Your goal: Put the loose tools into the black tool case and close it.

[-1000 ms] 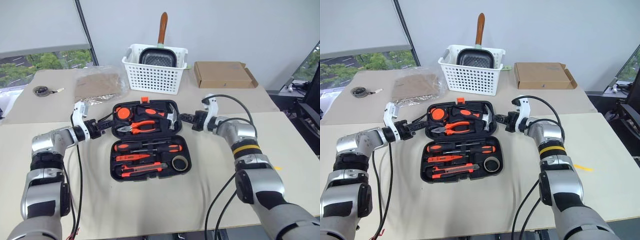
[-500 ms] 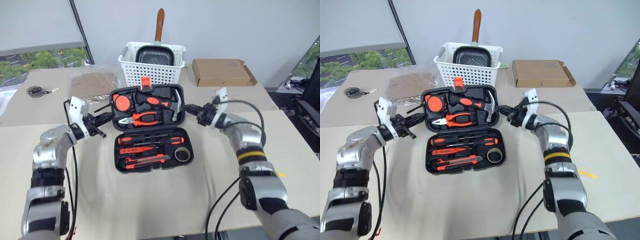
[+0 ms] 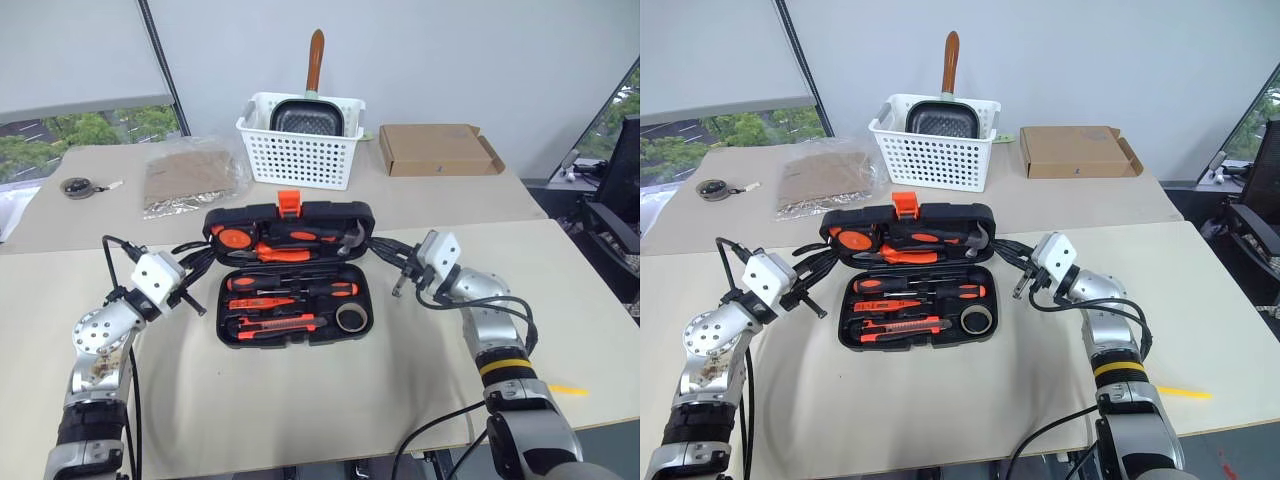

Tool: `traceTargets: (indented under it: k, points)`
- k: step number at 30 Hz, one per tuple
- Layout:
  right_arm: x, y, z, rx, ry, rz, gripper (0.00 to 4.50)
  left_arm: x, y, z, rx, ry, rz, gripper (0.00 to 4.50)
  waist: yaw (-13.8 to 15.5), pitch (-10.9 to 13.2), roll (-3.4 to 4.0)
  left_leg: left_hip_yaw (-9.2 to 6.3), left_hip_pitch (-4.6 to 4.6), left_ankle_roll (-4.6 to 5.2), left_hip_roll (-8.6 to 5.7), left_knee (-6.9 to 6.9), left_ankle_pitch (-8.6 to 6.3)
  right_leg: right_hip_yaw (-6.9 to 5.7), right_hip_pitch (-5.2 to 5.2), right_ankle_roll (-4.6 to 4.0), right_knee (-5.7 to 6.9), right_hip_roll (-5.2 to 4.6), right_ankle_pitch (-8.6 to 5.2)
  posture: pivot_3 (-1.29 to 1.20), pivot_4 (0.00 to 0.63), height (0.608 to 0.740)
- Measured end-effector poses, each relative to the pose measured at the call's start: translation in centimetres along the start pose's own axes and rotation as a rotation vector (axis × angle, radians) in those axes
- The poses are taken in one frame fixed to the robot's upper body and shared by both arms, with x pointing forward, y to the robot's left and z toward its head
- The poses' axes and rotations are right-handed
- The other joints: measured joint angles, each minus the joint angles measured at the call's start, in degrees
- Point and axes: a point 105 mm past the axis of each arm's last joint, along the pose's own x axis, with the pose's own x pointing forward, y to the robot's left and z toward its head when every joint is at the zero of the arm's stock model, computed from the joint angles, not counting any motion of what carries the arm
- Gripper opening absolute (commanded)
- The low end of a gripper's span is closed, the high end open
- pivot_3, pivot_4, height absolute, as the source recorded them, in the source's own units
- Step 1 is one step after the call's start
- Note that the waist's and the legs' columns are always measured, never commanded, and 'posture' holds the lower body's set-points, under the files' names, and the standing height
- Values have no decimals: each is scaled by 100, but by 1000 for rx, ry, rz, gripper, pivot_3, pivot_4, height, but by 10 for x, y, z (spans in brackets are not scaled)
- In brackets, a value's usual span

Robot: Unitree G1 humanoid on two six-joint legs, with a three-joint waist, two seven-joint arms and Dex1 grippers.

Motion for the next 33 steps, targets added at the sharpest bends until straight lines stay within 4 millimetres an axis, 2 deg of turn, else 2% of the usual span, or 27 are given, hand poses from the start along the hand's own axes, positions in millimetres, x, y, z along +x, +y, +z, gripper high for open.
traceTargets:
  k: [2, 4, 6, 8, 10, 13, 14, 15, 20, 23, 28, 30, 33]
  points:
    - [-4, 4, -1, -24, 4, 16, 721, -6, -9, -3, 0, 19, -52, 1314, -3, -1, 1, 3, 7, 1, 4, 0, 1, 1, 3, 0, 4, 2, 0, 0, 150, 700]
    - [-10, 12, -4, -32, 19, 52, 1249, -16, -17, -6, -7, 39, -117, 2005, -6, -2, 2, 7, 10, 3, 9, -2, -1, 1, 2, -3, 3, 3, -3, 0, 150, 700]
    - [-20, 26, -12, -15, 51, 89, 1963, -27, -33, -11, -32, 58, -193, 2756, 2, -2, 3, 8, 6, 7, 10, -3, -4, 1, 0, -8, 1, 2, -6, 0, 150, 700]
    - [-36, 36, -22, 4, 102, 122, 2014, -44, -48, -12, -23, 53, -245, 3465, 9, -3, 5, 13, -12, 12, 10, -2, -7, 4, -15, -11, -7, -2, -5, 0, 150, 700]
    - [-59, 38, -25, -7, 163, 179, 2014, -66, -51, -15, -7, 82, -259, 4063, 17, -25, 40, 22, 8, 32, 9, 2, -31, 14, 2, -10, -9, -12, -7, 0, 150, 700]
    - [-106, 55, -28, 106, 289, 321, 2014, -115, -59, -39, -87, 227, -252, 4063, 35, -38, 62, 34, 25, 51, 8, 2, -62, 15, 10, 5, -15, -31, -34, 0, 150, 700]
    - [-121, 65, -31, 187, 337, 359, 2014, -121, -58, -41, -105, 230, -226, 4063, 62, -38, 55, 32, 25, 53, 9, 5, -63, 7, 11, 4, -13, -47, -36, 0, 150, 700]
    - [-121, 68, -28, 210, 337, 382, 2014, -124, -56, -43, -113, 239, -214, 4063, 78, -38, 55, 34, 31, 44, 13, 7, -68, -1, 10, 4, -12, -53, -36, 0, 150, 700]
    - [-99, 101, 3, 410, 294, 517, 2014, -122, -18, -65, -241, 311, 2, 4063, 130, -25, 34, 51, 49, -4, 75, 12, -85, -73, 9, -8, -9, -94, -45, 0, 150, 700]
    - [-79, 103, 5, 495, 302, 461, 2014, -103, 1, -64, -279, 268, 79, 4063, 160, -17, 6, 53, 47, -26, 83, 13, -74, -134, -3, -6, -12, -93, -43, 0, 150, 700]
    - [-42, 101, 6, 561, 261, 364, 2014, -64, 37, -44, -274, 158, 158, 4063, 189, -17, -7, 57, 30, -53, 84, 19, -55, -175, -4, 36, -9, -91, -9, 0, 150, 700]
    - [-19, 90, 1, 583, 242, 260, 2014, -36, 56, -22, -255, 70, 174, 4063, 170, -16, -37, 58, -4, -68, 83, 24, -43, -181, -25, 17, -10, -79, 17, 0, 150, 700]
    - [7, 69, -5, 565, 233, 134, 2014, 7, 66, 19, -226, -72, 142, 4063, 144, -19, -41, 67, -16, -22, 67, 22, -5, -168, -38, -13, -10, -79, 52, 0, 150, 700]
